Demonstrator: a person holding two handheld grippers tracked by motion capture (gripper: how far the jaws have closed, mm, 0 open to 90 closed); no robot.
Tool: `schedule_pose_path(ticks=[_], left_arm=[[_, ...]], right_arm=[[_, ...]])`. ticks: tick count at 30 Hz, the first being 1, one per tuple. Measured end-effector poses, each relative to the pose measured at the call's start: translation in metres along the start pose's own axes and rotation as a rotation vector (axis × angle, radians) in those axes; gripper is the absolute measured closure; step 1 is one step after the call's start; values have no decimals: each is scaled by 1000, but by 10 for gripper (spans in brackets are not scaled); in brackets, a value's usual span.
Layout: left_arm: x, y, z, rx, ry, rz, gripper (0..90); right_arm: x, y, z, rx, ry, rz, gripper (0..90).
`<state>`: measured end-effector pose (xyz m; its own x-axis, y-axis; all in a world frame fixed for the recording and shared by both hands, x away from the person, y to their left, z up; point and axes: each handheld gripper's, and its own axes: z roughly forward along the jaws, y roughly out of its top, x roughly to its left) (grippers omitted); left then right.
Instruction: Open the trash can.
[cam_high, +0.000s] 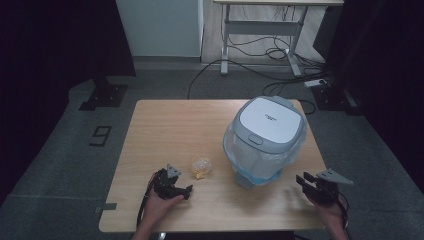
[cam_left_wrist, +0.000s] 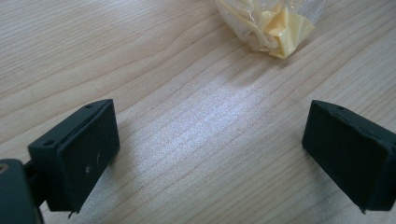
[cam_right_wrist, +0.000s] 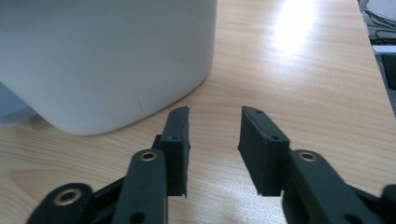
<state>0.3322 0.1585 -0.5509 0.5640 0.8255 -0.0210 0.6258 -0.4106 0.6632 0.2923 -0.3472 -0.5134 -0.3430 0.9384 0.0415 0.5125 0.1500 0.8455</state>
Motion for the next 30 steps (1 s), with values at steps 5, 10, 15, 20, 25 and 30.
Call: schedule_pose_path(ticks=[5,10,15,20,25,30], left_arm=[[0,0,0,0,-1,0,37],[0,0,0,0,-1,0,37],[0,0,0,0,0,0,37],[0,0,0,0,0,-1,38],[0,0,0,-1,1,-2,38],[0,0,0,-1,2,-1,42]], right_arm=[[-1,5,-9,-27,26,2,715],[-1,13,-18,-57,48,8,787],[1,22,-29,-94,75,2,847],[3,31,-39,-124,106,-6,881],[6,38,-46,-145,128,-13,892],[11,50,-53,-168,155,-32,893]])
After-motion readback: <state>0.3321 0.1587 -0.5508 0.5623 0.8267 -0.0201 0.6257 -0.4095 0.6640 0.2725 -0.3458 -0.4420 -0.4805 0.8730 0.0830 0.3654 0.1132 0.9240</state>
